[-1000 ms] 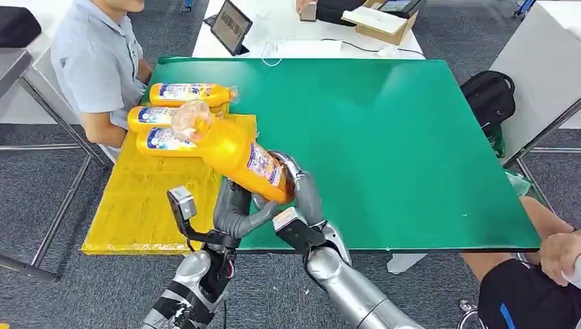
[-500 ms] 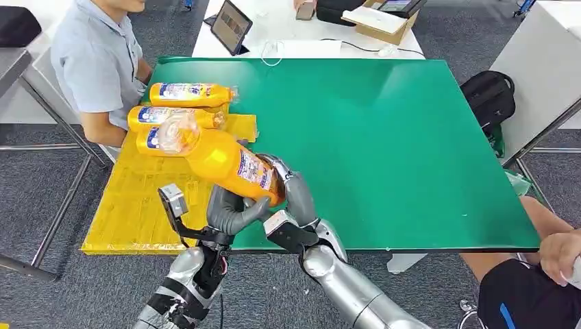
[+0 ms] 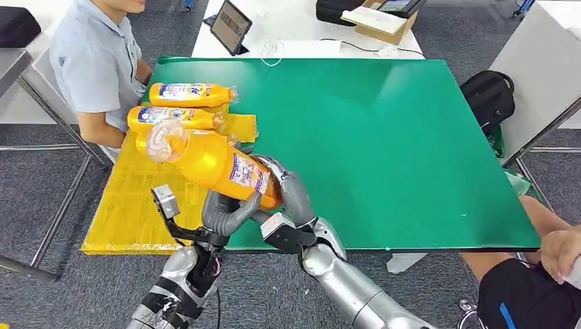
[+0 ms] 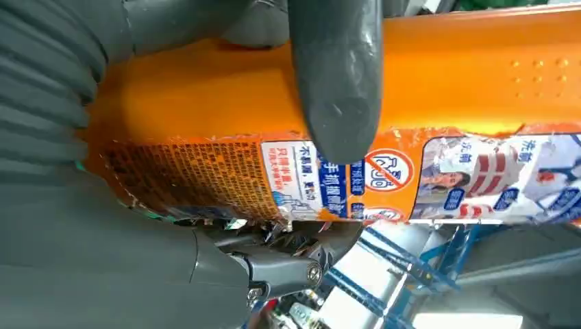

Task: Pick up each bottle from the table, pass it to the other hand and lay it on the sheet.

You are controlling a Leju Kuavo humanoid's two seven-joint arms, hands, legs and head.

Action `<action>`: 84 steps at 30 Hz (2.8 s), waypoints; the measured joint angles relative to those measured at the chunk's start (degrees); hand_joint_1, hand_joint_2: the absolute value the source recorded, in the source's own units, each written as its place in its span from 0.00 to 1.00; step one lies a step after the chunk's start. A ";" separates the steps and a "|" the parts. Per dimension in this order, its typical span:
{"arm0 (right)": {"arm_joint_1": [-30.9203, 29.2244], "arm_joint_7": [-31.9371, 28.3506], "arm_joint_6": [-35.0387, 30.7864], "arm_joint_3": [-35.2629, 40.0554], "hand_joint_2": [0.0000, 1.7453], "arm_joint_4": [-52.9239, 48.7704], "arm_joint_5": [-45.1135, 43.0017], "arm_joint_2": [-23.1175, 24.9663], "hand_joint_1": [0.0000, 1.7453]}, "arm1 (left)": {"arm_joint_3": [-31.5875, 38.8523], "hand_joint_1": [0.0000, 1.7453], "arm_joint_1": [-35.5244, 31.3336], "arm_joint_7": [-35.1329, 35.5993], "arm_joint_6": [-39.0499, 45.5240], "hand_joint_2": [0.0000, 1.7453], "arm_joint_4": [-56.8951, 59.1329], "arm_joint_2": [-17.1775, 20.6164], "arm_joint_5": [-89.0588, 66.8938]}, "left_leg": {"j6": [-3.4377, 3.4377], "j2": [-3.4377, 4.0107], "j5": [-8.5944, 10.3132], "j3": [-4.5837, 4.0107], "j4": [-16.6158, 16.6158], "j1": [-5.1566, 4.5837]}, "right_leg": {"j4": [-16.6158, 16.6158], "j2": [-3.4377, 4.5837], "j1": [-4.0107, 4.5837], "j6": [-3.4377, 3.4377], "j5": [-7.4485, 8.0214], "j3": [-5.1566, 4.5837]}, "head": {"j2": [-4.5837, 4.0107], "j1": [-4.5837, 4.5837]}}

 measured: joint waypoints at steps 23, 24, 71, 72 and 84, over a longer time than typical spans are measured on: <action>-1.48 0.35 -5.35 0.20 0.00 3.32 5.18 0.11 0.00 | 1.25 0.96 -0.03 4.70 -4.05 1.00 -0.53 -0.15 9.22 | 0.00 0.00 0.00 0.00 0.00 0.00 | 0.00 0.01 0.00 0.00 0.00 0.00 | 0.00 0.02; -1.48 0.35 -5.35 0.00 0.00 3.30 5.16 0.11 0.00 | 1.29 0.96 -0.03 4.87 -4.11 1.00 -0.53 -0.24 9.53 | 0.00 0.00 0.00 0.00 0.00 0.00 | 0.00 0.01 0.00 0.00 0.01 0.00 | 0.00 0.00; 7.63 1.11 -19.32 -20.39 0.00 -17.92 9.42 -0.35 0.00 | 11.97 1.00 -9.52 -2.58 54.81 1.00 14.46 0.32 -43.90 | 0.01 -0.02 0.02 0.00 0.00 0.00 | 0.02 0.00 0.00 0.00 0.01 0.03 | 0.00 0.02; 7.86 1.11 -19.32 -20.39 0.00 -18.03 9.20 -0.35 0.00 | 13.45 1.00 -10.07 -2.21 54.92 1.00 15.85 0.50 -49.24 | 0.00 -0.02 0.02 0.00 0.00 0.00 | 0.02 0.00 0.00 0.00 0.01 0.03 | 0.00 0.02; 8.38 1.11 -19.32 -19.61 0.00 -18.01 3.67 -0.63 0.00 | 20.50 1.00 -16.00 10.10 55.29 1.00 28.40 3.21 -74.15 | 0.00 -0.01 0.02 0.01 0.00 0.00 | 0.02 0.01 0.00 0.00 0.02 0.03 | 0.00 0.00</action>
